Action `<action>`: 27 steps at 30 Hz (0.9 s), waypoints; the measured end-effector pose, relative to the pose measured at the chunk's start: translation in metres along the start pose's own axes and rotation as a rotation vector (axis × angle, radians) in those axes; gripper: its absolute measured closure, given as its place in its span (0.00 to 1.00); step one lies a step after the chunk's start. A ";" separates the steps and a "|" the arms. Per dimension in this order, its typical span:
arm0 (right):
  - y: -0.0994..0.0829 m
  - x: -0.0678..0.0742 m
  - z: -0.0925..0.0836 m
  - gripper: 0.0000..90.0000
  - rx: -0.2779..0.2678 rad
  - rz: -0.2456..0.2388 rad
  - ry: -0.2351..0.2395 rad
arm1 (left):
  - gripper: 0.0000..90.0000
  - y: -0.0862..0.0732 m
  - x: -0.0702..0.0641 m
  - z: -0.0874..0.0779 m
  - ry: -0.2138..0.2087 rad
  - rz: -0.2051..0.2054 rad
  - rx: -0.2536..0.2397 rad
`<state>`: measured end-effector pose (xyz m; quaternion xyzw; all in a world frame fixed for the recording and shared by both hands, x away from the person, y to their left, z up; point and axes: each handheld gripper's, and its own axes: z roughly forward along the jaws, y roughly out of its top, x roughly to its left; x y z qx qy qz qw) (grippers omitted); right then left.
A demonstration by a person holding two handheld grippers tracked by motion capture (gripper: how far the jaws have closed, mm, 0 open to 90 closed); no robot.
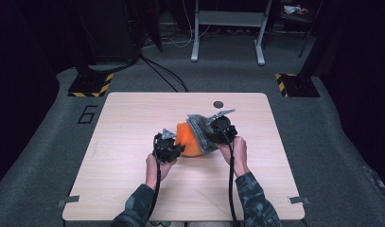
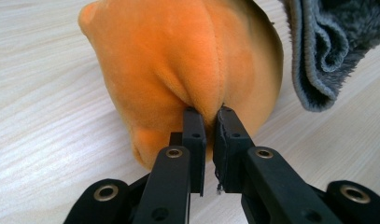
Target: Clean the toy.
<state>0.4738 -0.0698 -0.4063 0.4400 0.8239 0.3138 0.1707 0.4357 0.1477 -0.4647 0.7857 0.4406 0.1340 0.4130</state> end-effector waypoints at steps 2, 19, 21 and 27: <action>0.008 0.012 -0.002 0.82 -0.009 -0.028 0.017 | 0.93 0.001 -0.001 0.000 -0.002 0.007 0.001; 0.001 0.007 0.018 0.82 0.043 -0.040 -0.002 | 0.93 0.000 0.001 0.001 0.002 0.002 0.000; -0.004 0.001 0.019 0.82 0.054 -0.021 -0.008 | 0.93 0.000 0.002 0.001 0.003 0.002 0.004; -0.019 -0.010 0.025 0.82 0.075 0.015 -0.018 | 0.93 -0.001 0.002 0.002 0.004 -0.008 -0.003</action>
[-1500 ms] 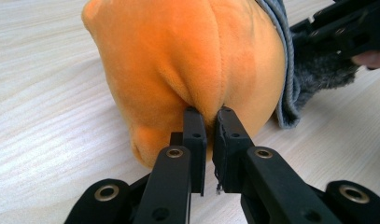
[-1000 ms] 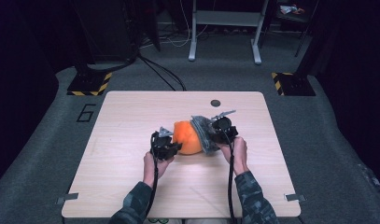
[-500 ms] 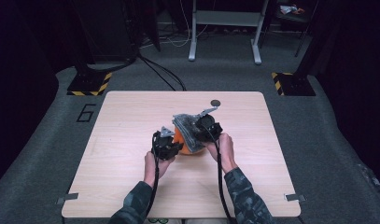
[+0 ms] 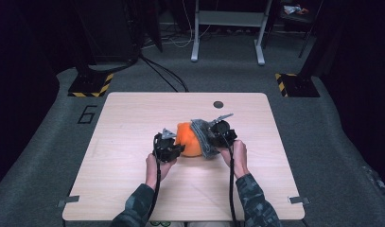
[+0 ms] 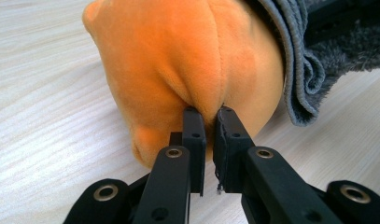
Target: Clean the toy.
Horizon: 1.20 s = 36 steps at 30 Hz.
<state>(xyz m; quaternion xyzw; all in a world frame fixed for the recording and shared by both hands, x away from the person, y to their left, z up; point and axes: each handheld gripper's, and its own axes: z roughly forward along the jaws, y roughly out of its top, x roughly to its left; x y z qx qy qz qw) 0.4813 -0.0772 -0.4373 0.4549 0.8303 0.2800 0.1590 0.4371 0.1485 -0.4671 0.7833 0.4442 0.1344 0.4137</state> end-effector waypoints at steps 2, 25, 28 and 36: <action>-0.004 -0.003 0.003 0.82 0.006 0.006 -0.004 | 0.93 0.000 0.000 0.000 0.000 0.002 0.001; -0.016 -0.024 -0.003 0.82 -0.013 0.092 -0.012 | 0.92 -0.001 0.003 0.000 0.011 -0.013 -0.010; -0.006 -0.011 -0.017 0.82 -0.061 0.059 0.003 | 0.92 -0.001 0.003 -0.001 0.014 -0.015 -0.009; 0.001 0.006 0.002 0.82 -0.032 0.005 0.008 | 0.89 -0.002 0.006 -0.001 0.017 -0.013 -0.010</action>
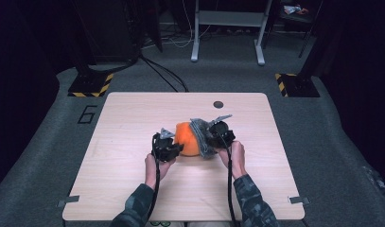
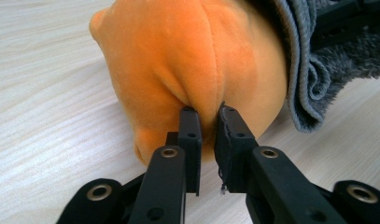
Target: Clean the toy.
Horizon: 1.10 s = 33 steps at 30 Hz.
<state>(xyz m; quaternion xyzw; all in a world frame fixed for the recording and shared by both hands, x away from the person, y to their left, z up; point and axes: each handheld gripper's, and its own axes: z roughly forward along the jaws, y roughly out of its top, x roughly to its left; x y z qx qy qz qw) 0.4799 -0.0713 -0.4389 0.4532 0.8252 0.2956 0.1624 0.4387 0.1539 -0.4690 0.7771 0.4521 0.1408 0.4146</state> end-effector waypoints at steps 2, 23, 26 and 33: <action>0.001 -0.003 0.002 0.82 0.003 0.004 0.001 | 0.85 -0.001 0.001 -0.001 0.002 0.002 -0.010; 0.011 -0.008 0.007 0.82 -0.006 0.024 -0.013 | 0.75 -0.002 -0.004 0.015 0.139 0.133 0.062; 0.010 -0.010 0.005 0.82 -0.018 0.027 -0.015 | 0.86 -0.002 -0.006 0.017 0.132 0.129 0.054; 0.002 -0.020 -0.006 0.82 -0.035 0.062 -0.007 | 0.99 0.001 -0.010 0.013 0.109 0.147 0.040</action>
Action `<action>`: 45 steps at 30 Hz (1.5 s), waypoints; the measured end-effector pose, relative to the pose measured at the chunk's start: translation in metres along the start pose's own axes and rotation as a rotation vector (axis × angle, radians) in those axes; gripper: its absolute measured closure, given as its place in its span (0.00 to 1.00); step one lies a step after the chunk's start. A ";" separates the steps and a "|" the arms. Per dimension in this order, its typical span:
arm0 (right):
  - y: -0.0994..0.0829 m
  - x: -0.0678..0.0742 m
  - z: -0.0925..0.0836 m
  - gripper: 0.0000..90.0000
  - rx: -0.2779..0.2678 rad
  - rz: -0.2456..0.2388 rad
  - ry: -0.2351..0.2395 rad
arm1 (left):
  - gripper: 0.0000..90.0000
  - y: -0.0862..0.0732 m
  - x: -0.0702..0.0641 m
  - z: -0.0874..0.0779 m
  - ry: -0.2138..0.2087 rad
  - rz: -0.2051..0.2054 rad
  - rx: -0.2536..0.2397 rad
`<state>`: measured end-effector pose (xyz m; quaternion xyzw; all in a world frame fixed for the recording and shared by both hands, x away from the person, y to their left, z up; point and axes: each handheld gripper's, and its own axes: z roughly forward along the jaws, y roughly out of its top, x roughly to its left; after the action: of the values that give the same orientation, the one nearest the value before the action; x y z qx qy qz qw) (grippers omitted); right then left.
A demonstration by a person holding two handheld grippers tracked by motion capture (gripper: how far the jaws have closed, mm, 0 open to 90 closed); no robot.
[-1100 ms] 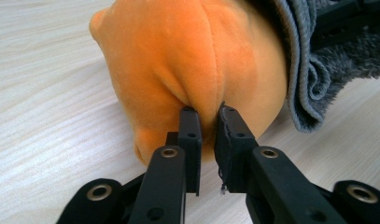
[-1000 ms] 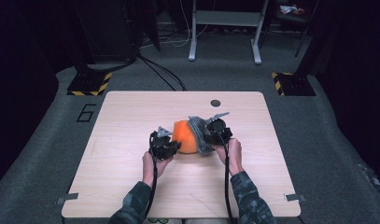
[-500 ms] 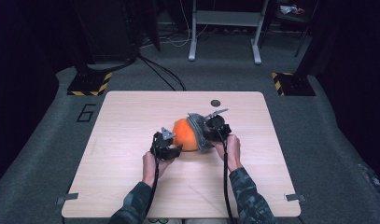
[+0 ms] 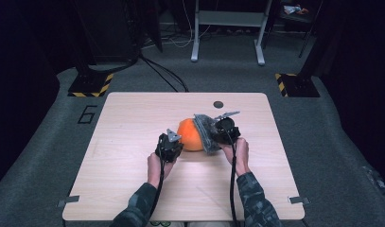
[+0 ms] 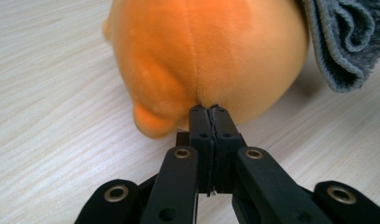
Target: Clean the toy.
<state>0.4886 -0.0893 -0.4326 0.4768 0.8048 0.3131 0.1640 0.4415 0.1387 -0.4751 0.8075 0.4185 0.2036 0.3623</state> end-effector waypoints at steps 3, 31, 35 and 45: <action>-0.002 -0.002 0.001 0.81 0.013 0.003 -0.005 | 0.98 -0.001 0.001 0.001 0.001 -0.004 0.003; -0.004 -0.005 0.018 0.82 0.074 0.001 -0.023 | 0.90 0.013 0.011 0.008 0.006 0.018 0.009; -0.005 -0.007 0.007 0.82 0.051 -0.001 -0.034 | 0.91 0.013 0.007 0.003 -0.015 0.034 -0.002; 0.025 0.024 -0.032 0.82 -0.032 -0.104 -0.016 | 0.91 0.015 -0.005 -0.017 -0.086 0.049 -0.037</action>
<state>0.4755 -0.0708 -0.3909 0.4341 0.8221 0.3130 0.1942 0.4360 0.1357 -0.4530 0.8189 0.3787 0.1852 0.3895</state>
